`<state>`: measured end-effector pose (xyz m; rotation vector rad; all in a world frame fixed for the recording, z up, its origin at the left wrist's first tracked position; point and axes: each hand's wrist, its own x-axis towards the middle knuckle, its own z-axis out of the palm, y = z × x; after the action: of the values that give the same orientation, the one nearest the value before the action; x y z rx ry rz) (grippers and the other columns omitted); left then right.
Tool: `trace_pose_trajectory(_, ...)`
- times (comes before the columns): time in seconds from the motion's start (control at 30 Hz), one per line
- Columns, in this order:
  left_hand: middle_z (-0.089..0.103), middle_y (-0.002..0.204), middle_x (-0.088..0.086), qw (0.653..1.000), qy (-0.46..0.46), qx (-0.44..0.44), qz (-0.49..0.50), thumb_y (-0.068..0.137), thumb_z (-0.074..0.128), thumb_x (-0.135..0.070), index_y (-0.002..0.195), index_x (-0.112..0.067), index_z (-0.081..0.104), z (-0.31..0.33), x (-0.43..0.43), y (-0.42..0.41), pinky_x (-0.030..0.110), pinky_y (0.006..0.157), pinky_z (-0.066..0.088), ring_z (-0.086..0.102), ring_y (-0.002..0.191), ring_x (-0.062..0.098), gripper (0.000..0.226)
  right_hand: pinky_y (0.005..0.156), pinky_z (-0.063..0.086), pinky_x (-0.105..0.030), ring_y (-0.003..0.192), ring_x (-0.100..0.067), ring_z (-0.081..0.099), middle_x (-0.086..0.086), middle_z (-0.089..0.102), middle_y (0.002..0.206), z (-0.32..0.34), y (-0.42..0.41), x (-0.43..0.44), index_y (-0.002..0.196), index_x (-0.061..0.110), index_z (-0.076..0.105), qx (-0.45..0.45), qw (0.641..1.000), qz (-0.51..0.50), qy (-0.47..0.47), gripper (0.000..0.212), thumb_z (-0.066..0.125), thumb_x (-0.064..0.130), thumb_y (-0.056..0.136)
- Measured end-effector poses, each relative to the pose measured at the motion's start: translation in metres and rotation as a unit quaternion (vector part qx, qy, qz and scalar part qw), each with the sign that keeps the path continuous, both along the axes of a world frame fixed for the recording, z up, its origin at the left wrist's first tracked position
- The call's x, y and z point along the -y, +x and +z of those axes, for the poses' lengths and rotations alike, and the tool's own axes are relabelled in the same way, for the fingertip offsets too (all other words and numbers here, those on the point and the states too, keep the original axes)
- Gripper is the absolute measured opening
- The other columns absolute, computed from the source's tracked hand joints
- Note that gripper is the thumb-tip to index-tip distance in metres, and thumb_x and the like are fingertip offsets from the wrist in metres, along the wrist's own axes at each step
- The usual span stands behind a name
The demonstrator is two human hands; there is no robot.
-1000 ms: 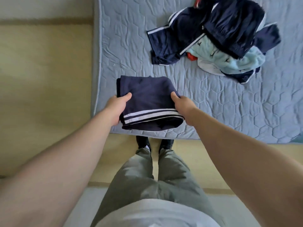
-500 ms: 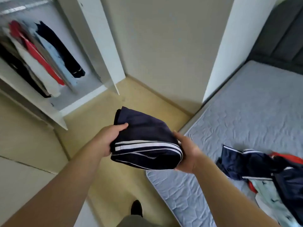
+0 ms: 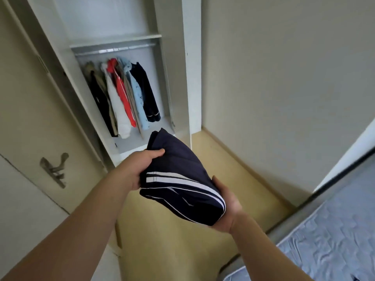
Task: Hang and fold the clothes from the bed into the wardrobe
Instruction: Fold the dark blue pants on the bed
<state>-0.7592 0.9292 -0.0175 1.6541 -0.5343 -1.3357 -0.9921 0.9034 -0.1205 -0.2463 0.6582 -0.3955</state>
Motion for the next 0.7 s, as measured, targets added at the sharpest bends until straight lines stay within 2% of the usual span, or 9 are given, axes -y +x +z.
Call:
trace_pose_trajectory(0.1,0.077,0.096,0.013,1.000,-0.006,0.004,-0.003,0.086,0.075,-0.030,0.110,-0.010,0.069,0.008,0.033,0.047,0.041,0.068,0.061,0.075,0.084,0.032,0.033,0.100,0.048,-0.052,0.123,-0.038,0.058,-0.013,0.061,0.134,0.005,0.050,0.035,0.124,0.012,0.068,0.010,1.000,0.004,-0.018,0.051,0.069,0.045,0.085)
trace_pose_trajectory(0.23,0.077,0.094,0.013,1.000,-0.012,0.010,0.001,0.086,0.075,-0.030,0.110,-0.009,0.069,0.019,0.078,0.101,0.041,0.069,0.061,0.075,0.083,0.032,0.033,0.106,0.042,-0.055,0.122,-0.041,0.058,-0.017,0.060,0.134,0.009,0.103,0.085,0.133,0.012,0.062,-0.029,0.999,0.003,-0.036,0.046,0.060,0.038,0.095)
trace_pose_trajectory(0.5,0.077,0.095,0.013,0.997,-0.031,-0.005,0.069,0.089,0.069,-0.027,0.113,-0.008,0.067,0.017,0.195,0.191,0.037,0.066,0.060,0.075,0.084,0.030,0.030,0.099,0.049,-0.051,0.110,-0.038,0.066,-0.018,0.067,0.123,0.035,0.183,0.240,0.128,0.011,0.063,-0.111,0.986,0.016,-0.122,0.038,0.059,0.032,0.096)
trace_pose_trajectory(0.6,0.077,0.095,0.014,0.994,-0.049,-0.005,0.099,0.090,0.067,-0.026,0.111,-0.007,0.067,0.026,0.245,0.224,0.035,0.060,0.060,0.075,0.083,0.030,0.029,0.089,0.054,-0.047,0.105,-0.036,0.068,-0.017,0.068,0.121,0.052,0.216,0.311,0.127,0.009,0.063,-0.109,0.982,0.032,-0.150,0.039,0.060,0.031,0.095)
trace_pose_trajectory(0.7,0.076,0.097,0.015,0.988,-0.060,-0.012,0.139,0.090,0.065,-0.026,0.113,-0.007,0.067,0.043,0.293,0.252,0.038,0.071,0.059,0.075,0.085,0.031,0.030,0.083,0.057,-0.045,0.101,-0.036,0.070,-0.017,0.069,0.120,0.082,0.249,0.381,0.127,0.008,0.063,-0.102,0.978,0.069,-0.165,0.039,0.059,0.032,0.096)
